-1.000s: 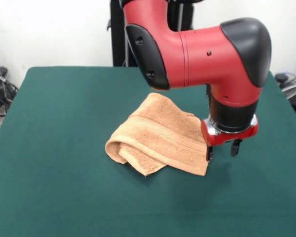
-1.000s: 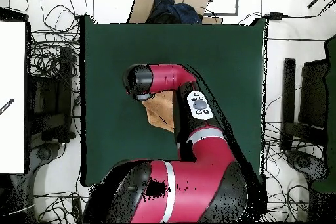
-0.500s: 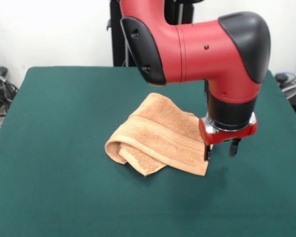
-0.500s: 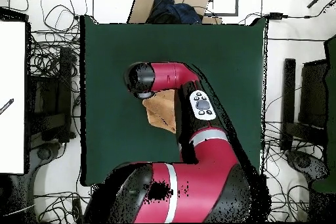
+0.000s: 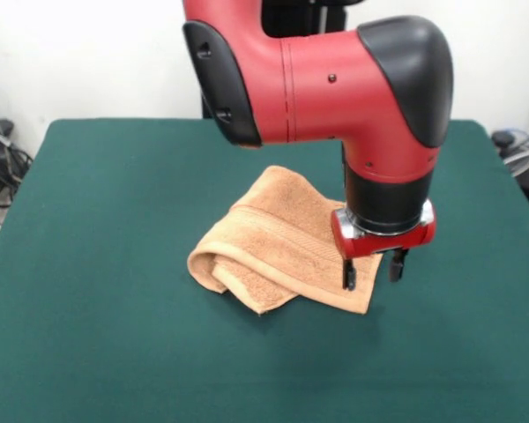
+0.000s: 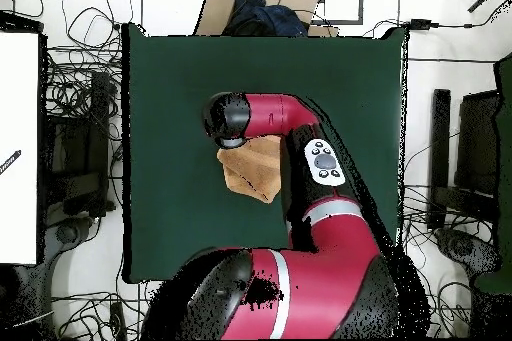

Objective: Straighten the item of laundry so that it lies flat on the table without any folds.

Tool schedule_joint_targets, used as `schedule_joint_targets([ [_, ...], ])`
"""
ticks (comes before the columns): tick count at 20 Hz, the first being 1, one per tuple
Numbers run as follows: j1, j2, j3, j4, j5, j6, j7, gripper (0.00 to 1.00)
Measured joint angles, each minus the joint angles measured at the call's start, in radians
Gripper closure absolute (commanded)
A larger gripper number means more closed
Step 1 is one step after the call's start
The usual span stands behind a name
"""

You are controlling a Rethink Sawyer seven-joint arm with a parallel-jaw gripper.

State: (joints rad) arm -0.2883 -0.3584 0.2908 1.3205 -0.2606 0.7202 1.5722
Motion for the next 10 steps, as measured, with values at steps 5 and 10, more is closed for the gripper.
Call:
schedule_joint_targets([
  [5,-0.001,0.012,0.0,-0.017,0.0,0.001,0.0,0.0],
  [10,0.0,0.021,0.0,-0.021,0.0,0.001,0.0,0.0],
])
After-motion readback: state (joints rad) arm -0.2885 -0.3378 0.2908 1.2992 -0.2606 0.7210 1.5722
